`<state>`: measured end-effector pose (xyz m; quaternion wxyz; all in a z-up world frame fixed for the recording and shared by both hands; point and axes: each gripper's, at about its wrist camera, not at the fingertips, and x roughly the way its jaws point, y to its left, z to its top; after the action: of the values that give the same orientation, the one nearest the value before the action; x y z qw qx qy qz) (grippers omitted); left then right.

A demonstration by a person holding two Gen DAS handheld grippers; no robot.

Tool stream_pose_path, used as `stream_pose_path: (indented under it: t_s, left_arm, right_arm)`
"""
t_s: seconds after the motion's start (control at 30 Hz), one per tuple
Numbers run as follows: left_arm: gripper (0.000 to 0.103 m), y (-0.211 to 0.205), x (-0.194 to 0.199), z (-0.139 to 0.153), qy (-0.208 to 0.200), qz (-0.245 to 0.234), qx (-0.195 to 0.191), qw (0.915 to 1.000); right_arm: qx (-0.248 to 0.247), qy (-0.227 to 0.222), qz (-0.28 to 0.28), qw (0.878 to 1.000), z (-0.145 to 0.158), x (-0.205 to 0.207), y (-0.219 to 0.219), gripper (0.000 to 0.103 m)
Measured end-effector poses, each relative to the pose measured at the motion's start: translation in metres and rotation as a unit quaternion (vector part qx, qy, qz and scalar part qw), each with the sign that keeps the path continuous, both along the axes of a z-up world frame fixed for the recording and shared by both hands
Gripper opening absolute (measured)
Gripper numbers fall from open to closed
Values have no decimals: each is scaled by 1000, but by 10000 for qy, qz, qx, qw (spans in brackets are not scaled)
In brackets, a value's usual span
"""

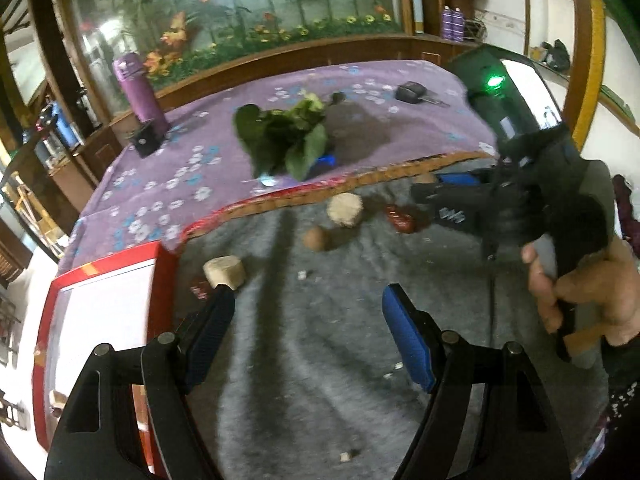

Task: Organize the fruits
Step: 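Grasp another brown round fruit with the right tool while the left tool grasps a red date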

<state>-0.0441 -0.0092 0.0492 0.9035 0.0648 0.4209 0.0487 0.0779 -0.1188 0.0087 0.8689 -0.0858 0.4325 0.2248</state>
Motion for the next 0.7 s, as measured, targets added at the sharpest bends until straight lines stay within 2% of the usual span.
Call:
stream_pose_path:
  t_s: [0.07,0.17,0.27,0.37,0.47,0.53,0.6,0.7]
  left_arm:
    - [76,-5,6,-2,70,-67,-155,9998]
    - [76,-12,14,-2,145,-146,-425,9989]
    - [76,-24,27,-5,190,-206,-553,9981]
    - [74,-34,41,-10,276,-205,-711,9969]
    - [67,-43,55,-17,365,-134,-830,9958]
    - [56,-44,64,-20,410,-68,-953,9946]
    - [52,-45,72,-25,455,53,-996,9940]
    - [36,-46,81,-31,496,145,-1015,9935]
  right_arm:
    - [-59,-19,41,10000,1,0,0,24]
    - [565,311,-215,9977,10,12,-24,24]
    - [1398,628,-708,9857,16,30,-61,24]
    - [1812,841,-1284,9714,13,42,-93,24]
    - [2139,950,-1513,9604,13,46,-110,25]
    - [2193,953,-1514,9591,14,46,-111,25]
    - [2267,975,-1520,9571,14,45,-111,25]
    - [2337,1038,-1507,9549,13,47,-113,25]
